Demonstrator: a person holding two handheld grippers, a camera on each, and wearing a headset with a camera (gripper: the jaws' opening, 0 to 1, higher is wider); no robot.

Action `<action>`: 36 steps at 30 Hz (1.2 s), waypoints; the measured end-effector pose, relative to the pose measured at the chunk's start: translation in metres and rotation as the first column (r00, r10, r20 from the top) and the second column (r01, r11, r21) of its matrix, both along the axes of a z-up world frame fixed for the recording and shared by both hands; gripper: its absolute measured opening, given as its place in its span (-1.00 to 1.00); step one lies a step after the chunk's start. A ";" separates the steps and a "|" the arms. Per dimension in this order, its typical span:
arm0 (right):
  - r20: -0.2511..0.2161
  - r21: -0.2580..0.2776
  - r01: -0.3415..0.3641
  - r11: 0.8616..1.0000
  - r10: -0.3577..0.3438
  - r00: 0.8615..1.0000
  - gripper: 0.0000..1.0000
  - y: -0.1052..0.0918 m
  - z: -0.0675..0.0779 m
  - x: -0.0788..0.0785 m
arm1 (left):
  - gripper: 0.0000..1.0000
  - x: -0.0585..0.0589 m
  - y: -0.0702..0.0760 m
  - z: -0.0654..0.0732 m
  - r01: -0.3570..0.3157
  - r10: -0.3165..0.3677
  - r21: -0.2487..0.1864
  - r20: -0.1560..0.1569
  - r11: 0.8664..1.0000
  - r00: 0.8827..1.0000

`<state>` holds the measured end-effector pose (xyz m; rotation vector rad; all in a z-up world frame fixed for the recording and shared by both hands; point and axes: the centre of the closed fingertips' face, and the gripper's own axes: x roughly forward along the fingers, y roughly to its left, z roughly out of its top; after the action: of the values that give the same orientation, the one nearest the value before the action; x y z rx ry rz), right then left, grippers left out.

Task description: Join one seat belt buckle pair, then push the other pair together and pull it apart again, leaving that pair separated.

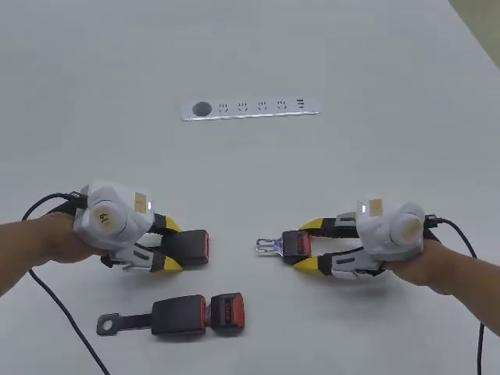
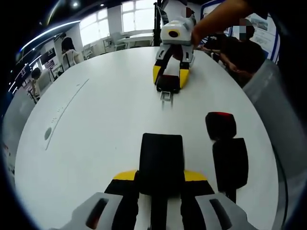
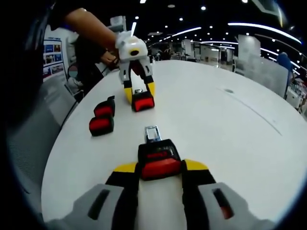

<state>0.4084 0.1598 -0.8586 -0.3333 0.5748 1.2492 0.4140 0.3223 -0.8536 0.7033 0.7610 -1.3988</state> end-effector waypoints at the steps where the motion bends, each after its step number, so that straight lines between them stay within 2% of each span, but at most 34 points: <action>1: -0.005 0.003 -0.005 1.000 0.005 1.000 -0.29 0.004 0.000 0.000 | -0.31 0.000 0.000 0.000 0.002 -0.002 0.000 -0.001 1.000 1.000; 19: 0.009 0.045 -0.038 0.998 0.038 0.999 -0.29 0.050 0.001 0.005 | -0.31 0.000 0.001 -0.001 0.021 -0.021 0.004 -0.001 1.000 1.000; 27: 0.015 0.035 -0.059 0.998 0.059 0.998 -0.29 0.069 0.001 0.005 | -0.31 0.000 0.000 -0.001 0.023 -0.023 0.005 -0.001 1.000 1.000; 36: 0.013 0.028 -0.068 0.997 0.067 0.998 -0.29 0.075 -0.001 0.006 | -0.31 0.000 -0.001 -0.002 0.025 -0.025 0.008 0.000 1.000 1.000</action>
<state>0.4141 0.2346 -0.8593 -0.3387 0.5383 1.3182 0.4142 0.3218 -0.8553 0.7217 0.7602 -1.4187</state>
